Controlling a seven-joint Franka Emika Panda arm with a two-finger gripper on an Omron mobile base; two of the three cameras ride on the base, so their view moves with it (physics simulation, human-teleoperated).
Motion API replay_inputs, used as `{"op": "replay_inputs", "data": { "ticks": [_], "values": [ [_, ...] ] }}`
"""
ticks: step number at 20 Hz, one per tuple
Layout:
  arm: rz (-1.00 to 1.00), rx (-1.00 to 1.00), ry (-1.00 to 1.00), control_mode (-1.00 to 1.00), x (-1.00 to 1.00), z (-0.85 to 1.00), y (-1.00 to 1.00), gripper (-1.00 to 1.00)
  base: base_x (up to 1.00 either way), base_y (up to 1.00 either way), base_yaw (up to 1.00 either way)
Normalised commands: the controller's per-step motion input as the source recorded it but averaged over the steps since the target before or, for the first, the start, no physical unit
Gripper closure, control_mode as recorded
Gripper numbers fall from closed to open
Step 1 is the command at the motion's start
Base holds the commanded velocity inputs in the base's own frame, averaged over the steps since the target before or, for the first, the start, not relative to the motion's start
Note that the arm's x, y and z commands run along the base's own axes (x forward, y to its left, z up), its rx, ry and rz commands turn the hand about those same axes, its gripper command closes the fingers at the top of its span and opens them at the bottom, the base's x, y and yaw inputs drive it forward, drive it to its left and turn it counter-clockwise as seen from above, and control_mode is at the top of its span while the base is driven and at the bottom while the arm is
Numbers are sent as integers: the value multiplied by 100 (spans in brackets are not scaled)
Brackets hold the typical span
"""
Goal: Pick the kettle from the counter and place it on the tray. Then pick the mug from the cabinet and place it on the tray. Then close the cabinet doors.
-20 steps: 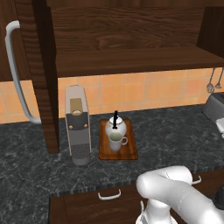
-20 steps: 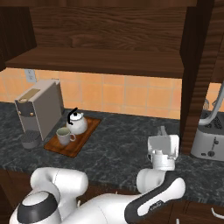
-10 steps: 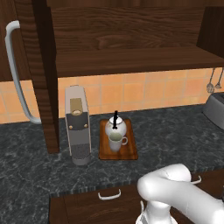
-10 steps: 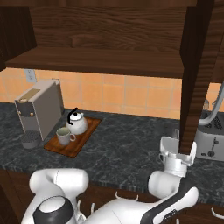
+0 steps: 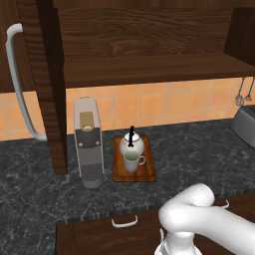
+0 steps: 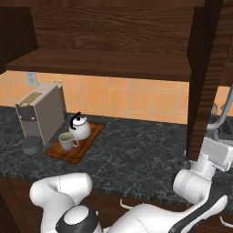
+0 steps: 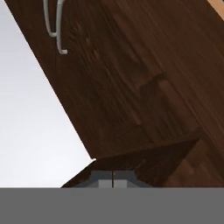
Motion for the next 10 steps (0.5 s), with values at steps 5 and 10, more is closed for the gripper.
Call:
{"op": "replay_inputs", "data": {
  "ticks": [5, 10],
  "values": [
    [0, 3, -3, -100, -7, 41, -25, 100, 0, 0, 0],
    [-1, -9, -4, -100, -35, 77, 2, 100, 0, 0, 0]
  ]
}}
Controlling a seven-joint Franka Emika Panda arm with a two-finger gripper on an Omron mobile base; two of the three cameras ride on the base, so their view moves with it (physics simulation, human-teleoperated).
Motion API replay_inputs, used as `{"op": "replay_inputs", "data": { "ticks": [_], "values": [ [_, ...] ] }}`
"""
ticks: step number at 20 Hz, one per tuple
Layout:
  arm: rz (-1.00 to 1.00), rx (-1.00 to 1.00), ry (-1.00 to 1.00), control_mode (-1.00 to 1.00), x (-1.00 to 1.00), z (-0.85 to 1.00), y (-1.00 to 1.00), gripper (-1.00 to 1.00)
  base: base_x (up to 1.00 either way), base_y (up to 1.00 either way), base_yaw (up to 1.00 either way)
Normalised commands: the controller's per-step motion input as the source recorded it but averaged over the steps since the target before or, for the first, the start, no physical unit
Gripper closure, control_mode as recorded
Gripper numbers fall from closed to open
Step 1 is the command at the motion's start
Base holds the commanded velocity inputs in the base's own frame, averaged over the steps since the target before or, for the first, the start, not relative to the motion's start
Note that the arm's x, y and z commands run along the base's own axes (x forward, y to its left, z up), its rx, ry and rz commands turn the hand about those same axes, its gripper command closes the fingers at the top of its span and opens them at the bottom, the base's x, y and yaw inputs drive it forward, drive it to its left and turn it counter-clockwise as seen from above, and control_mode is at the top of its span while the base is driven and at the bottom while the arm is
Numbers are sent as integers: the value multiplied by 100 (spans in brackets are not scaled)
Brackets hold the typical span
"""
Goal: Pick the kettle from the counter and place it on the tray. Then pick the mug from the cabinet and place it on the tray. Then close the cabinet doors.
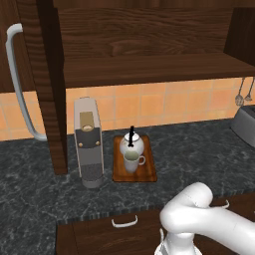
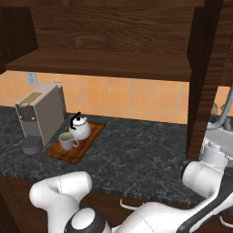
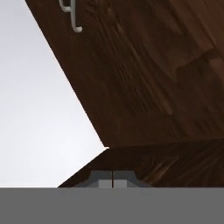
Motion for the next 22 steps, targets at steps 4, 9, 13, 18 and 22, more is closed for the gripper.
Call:
{"op": "replay_inputs", "data": {
  "ticks": [4, 9, 13, 18, 22],
  "values": [
    [7, -24, -16, -100, -83, 51, 38, 100, 0, 0, 0],
    [27, -31, -21, -100, -64, 49, 86, 100, 0, 0, 0],
    [38, -33, -17, -100, -22, 43, 100, 100, 0, 0, 0],
    [37, -24, -8, -100, -6, 52, 100, 100, 0, 0, 0],
    [22, -18, 25, -100, 13, 46, 96, 100, 0, 0, 0]
  ]
}}
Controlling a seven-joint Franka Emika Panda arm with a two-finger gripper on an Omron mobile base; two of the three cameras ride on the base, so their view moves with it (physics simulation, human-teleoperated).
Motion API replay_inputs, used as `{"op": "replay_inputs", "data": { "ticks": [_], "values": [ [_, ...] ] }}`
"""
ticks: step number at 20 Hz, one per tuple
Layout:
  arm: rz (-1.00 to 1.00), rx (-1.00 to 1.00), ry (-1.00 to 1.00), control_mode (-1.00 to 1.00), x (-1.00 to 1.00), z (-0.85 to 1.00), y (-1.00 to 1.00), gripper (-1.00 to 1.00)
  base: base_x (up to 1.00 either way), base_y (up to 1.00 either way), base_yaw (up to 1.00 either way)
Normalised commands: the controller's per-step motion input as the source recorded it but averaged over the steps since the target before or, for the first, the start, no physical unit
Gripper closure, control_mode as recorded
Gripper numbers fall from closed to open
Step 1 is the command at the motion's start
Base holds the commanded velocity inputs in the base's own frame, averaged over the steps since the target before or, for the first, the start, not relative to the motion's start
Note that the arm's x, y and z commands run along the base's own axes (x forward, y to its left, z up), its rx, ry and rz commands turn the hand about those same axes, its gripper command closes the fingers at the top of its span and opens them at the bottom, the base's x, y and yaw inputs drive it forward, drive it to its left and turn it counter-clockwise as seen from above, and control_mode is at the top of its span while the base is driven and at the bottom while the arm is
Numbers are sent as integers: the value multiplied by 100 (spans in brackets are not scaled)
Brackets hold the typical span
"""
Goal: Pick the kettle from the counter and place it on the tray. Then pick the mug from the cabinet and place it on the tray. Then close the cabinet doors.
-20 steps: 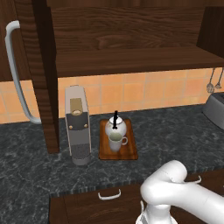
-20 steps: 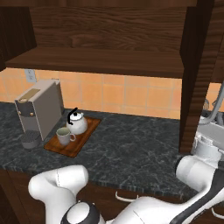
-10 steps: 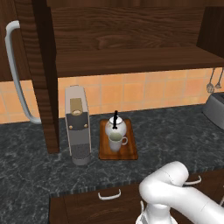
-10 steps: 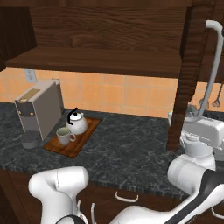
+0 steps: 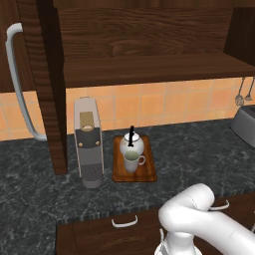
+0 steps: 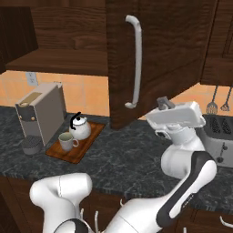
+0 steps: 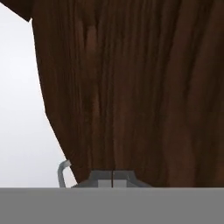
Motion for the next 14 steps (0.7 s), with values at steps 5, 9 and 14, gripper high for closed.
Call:
{"op": "replay_inputs", "data": {
  "ticks": [5, 9, 14],
  "values": [
    [10, -14, 35, -100, 17, 37, 77, 100, 0, 0, 0],
    [-2, -7, 43, -100, 43, 35, 70, 100, 0, 0, 0],
    [-28, -18, 42, -100, 84, 5, 99, 100, 0, 0, 0]
  ]
}}
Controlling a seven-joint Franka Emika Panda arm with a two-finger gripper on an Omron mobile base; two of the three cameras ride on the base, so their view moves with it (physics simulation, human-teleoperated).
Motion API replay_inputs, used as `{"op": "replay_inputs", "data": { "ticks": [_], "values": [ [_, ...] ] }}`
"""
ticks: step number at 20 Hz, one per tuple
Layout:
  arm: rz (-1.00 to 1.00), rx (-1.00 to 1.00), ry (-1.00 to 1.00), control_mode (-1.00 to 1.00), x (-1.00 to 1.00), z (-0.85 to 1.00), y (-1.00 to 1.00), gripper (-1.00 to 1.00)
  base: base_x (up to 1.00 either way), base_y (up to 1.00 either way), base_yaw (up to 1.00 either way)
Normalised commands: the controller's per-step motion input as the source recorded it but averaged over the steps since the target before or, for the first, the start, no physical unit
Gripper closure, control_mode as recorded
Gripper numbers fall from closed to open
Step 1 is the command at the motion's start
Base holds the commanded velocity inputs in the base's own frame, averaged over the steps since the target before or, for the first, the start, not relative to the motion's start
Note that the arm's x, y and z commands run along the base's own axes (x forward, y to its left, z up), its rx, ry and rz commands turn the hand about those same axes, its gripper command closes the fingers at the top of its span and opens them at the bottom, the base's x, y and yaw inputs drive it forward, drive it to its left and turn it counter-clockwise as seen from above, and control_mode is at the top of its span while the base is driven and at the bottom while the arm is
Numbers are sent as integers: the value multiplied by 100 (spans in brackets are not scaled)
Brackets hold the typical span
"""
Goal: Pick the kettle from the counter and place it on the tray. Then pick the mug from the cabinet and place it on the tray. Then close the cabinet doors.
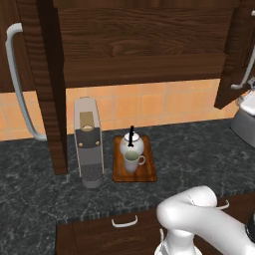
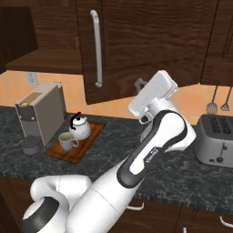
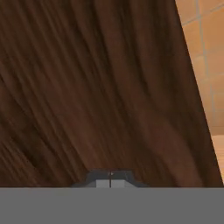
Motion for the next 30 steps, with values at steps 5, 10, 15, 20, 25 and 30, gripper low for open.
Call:
{"op": "replay_inputs", "data": {
  "ticks": [5, 10, 15, 20, 25, 30],
  "values": [
    [-36, -22, 35, -100, 73, 0, 100, 100, 0, 0, 0],
    [-47, -18, 22, -100, 85, -12, 99, 100, 0, 0, 0],
    [-46, -16, 8, -100, 99, -41, 100, 100, 0, 0, 0],
    [-41, -17, 13, -100, 100, -33, 77, 100, 0, 0, 0],
    [-31, -7, 13, -100, 100, -5, 20, 100, 0, 0, 0],
    [-12, -2, 21, -100, 100, 0, -11, 100, 0, 0, 0]
  ]
}}
